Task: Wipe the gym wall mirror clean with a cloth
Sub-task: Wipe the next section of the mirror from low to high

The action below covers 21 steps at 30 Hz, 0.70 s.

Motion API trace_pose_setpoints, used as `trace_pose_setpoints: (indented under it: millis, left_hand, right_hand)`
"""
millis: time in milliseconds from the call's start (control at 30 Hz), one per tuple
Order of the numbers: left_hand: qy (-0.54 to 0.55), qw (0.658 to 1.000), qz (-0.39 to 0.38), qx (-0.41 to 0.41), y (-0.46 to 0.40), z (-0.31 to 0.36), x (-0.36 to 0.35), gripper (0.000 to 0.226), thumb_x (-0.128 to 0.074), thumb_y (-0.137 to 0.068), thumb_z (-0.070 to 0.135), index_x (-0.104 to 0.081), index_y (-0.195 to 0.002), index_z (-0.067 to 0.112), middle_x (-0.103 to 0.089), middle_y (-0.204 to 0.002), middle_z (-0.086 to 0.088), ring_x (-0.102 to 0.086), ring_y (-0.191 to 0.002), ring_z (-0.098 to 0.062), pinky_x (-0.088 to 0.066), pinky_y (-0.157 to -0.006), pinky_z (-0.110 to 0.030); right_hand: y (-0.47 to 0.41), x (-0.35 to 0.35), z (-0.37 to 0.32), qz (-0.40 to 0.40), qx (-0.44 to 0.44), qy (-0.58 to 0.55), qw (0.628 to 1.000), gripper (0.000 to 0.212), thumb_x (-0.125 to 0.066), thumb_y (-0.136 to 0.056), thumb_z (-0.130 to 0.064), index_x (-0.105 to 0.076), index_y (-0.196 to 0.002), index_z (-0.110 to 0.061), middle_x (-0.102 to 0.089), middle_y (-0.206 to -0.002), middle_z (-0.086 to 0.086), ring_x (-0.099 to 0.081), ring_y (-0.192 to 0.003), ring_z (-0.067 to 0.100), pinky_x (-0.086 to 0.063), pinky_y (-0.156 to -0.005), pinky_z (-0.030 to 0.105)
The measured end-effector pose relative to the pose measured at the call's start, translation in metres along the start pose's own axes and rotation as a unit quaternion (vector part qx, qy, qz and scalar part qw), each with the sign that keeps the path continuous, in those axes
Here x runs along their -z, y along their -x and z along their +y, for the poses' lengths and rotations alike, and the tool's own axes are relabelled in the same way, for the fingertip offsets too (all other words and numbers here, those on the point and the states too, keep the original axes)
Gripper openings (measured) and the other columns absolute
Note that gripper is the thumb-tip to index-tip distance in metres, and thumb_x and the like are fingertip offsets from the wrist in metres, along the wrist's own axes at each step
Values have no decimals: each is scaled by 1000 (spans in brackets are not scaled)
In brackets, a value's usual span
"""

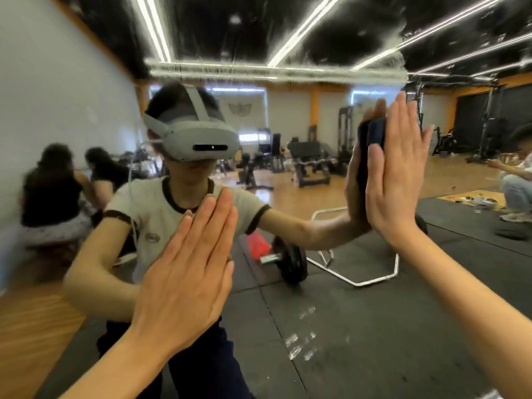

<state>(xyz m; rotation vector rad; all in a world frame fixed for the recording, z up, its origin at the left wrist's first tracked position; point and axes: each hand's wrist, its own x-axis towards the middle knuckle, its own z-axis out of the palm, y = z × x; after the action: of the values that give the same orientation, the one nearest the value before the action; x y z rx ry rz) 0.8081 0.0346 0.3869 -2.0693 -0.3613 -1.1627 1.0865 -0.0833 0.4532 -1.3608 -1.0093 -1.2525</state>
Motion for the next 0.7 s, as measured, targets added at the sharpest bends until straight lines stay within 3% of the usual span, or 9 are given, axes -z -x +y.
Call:
trace_pose_setpoints:
  millis: [100,200,267,333,433,533,600,700]
  left_hand:
    - [-18,1000,4,0,3,2,-2,65,-32,-100,24,-19,-157,-6,-11,-167,-19,-11,-155,-31,-3,-128,-39]
    - [-24,1000,5,2,3,3,-2,64,-29,-102,25,-17,-157,-6,-9,-168,-19,-10,-155,-31,-3,-127,-39]
    - [-26,1000,-1,6,3,3,-1,63,-28,-103,25,-16,-158,-5,-8,-168,-19,-8,-156,-30,-3,-128,-39]
    - [-19,1000,-1,8,3,4,0,63,-28,-104,24,-14,-158,-5,-5,-168,-17,-6,-156,-29,-3,-128,-39]
    - [-7,1000,-2,8,4,4,2,63,-28,-104,24,-13,-158,-4,-4,-168,-17,-6,-156,-28,-2,-127,-38]
    - [-6,1000,-2,6,5,5,2,63,-26,-105,25,-13,-158,-4,-6,-168,-18,-7,-156,-29,-4,-127,-39]
    - [-9,1000,2,7,5,4,1,62,-26,-106,26,-12,-159,-3,-5,-169,-17,-7,-156,-28,-4,-127,-39]
    - [-6,1000,6,9,5,4,0,62,-28,-105,25,-13,-159,-4,-7,-168,-17,-8,-156,-28,-4,-127,-39]
  right_hand:
    - [65,7,8,-23,28,16,999,54,-25,-108,-22,-21,-156,2,-18,-165,18,-12,-154,29,1,-125,42]
    - [129,18,27,-67,80,42,994,55,-20,-110,-28,-5,-161,-15,-1,-169,-1,-3,-156,20,2,-125,42]
    - [138,24,34,-84,83,34,992,55,-22,-111,-29,-3,-162,-19,1,-169,-7,-2,-156,18,4,-125,41]
    - [140,25,27,-75,36,-3,997,55,-29,-111,-27,-12,-161,-14,-5,-168,-7,-5,-155,17,4,-126,40]
    - [145,17,-2,11,-130,-69,989,49,-40,-109,-21,-31,-153,-2,-23,-162,5,-12,-154,17,2,-126,40]
    - [140,0,-51,76,-235,-87,965,47,-36,-109,-19,-29,-154,-8,-25,-162,4,-11,-154,13,3,-126,37]
    - [143,-15,-91,49,-168,-89,981,46,-32,-110,-25,-28,-154,-11,-27,-161,4,-12,-154,14,0,-126,40]
    - [152,-20,-116,-40,67,-64,995,41,-35,-110,-26,-35,-149,-11,-37,-154,3,-18,-153,15,-6,-126,41]
